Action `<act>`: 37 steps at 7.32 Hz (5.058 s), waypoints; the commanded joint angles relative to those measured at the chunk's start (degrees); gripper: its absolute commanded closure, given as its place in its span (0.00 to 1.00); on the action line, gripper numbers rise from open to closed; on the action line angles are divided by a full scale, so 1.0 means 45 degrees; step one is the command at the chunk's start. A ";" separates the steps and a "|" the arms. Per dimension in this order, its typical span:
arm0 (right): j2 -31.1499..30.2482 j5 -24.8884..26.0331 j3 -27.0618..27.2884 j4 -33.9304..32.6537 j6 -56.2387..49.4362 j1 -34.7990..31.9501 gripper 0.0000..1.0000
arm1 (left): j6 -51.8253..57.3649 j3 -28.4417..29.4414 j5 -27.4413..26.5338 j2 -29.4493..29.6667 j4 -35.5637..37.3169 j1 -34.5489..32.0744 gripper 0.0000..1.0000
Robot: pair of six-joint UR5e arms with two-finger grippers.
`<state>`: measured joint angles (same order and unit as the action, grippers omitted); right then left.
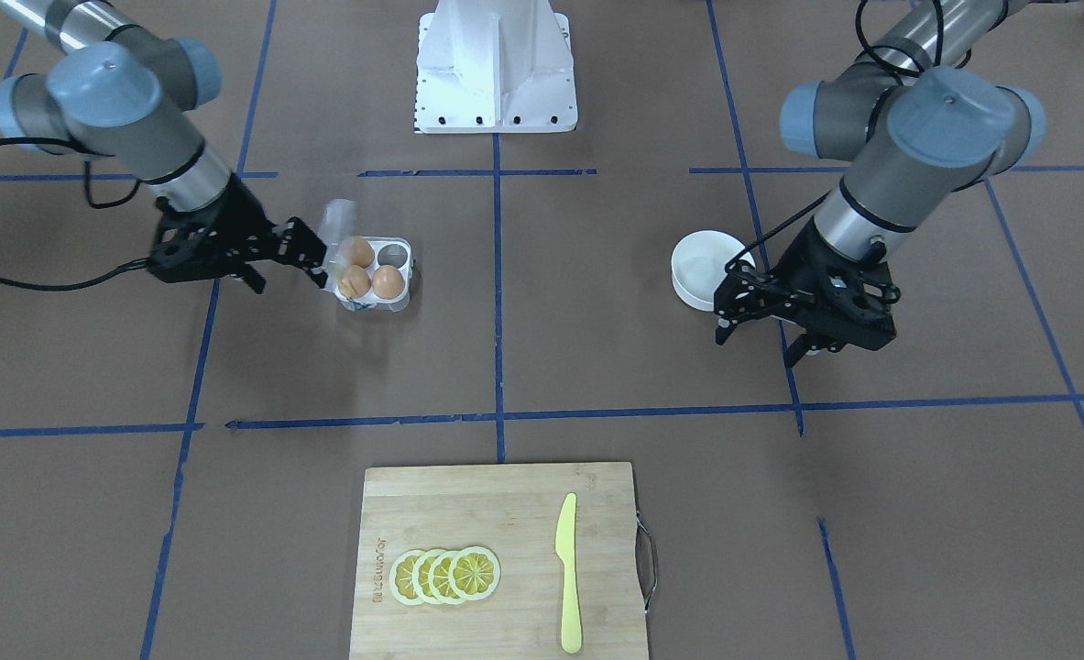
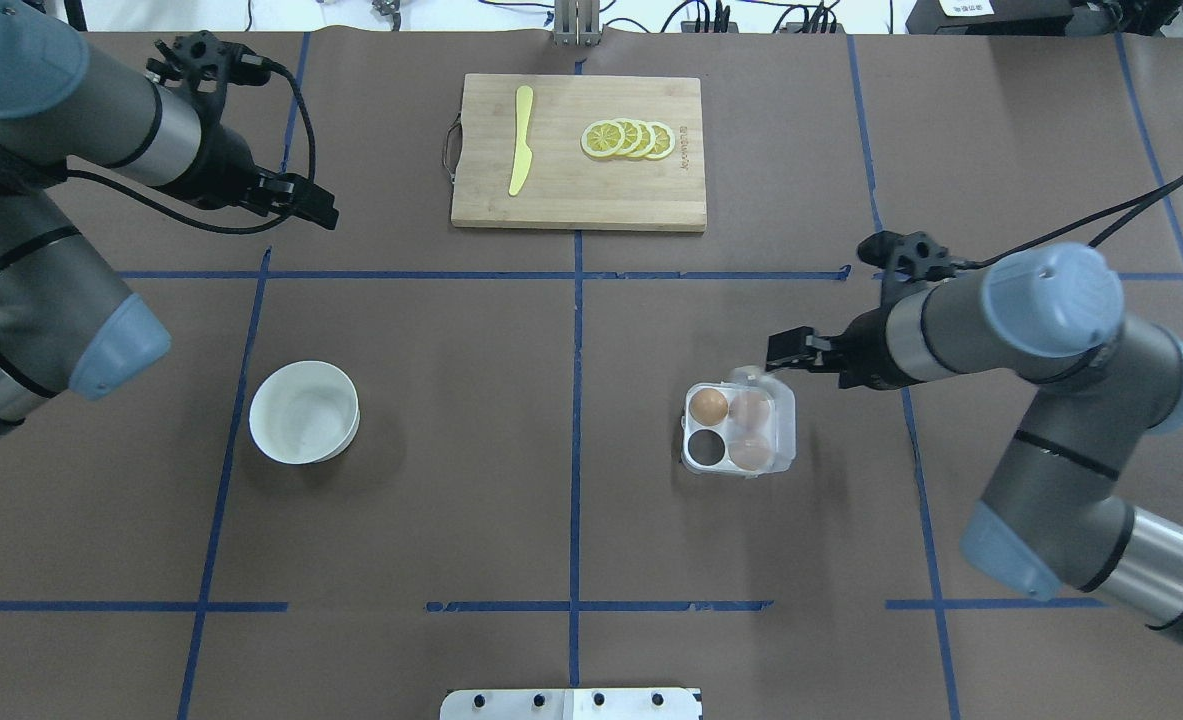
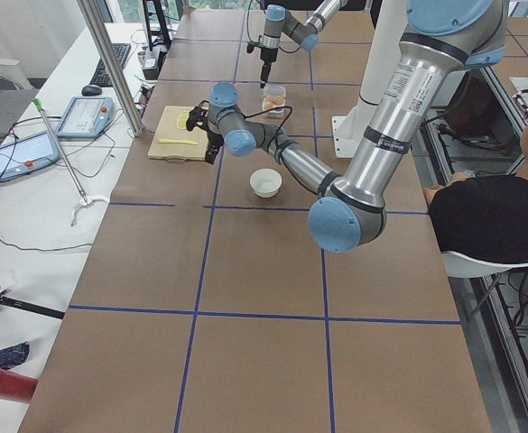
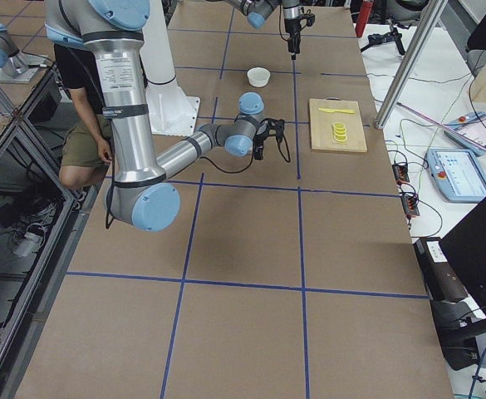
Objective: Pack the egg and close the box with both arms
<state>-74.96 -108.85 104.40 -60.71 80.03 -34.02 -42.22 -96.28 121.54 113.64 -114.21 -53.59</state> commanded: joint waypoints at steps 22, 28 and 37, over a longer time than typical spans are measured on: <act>-0.3850 -0.6377 -0.1285 -0.6723 -1.8057 -1.1697 0.00 | 1.0026 -0.0031 0.2231 -0.5703 0.6239 -0.8755 0.00; -0.3733 -0.5323 -0.1364 -0.6860 -1.8057 -1.1326 0.00 | 1.0026 0.0204 0.2211 -0.5938 0.6298 -0.8423 0.00; -0.3909 -0.5440 -0.1383 -0.6762 -1.8038 -1.1287 0.00 | 1.0007 0.0205 0.2230 -0.5918 0.6240 -0.8423 0.00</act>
<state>-92.45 -133.33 98.18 -91.15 -1.14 -84.85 2.87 -95.32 131.57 86.97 -86.10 -91.49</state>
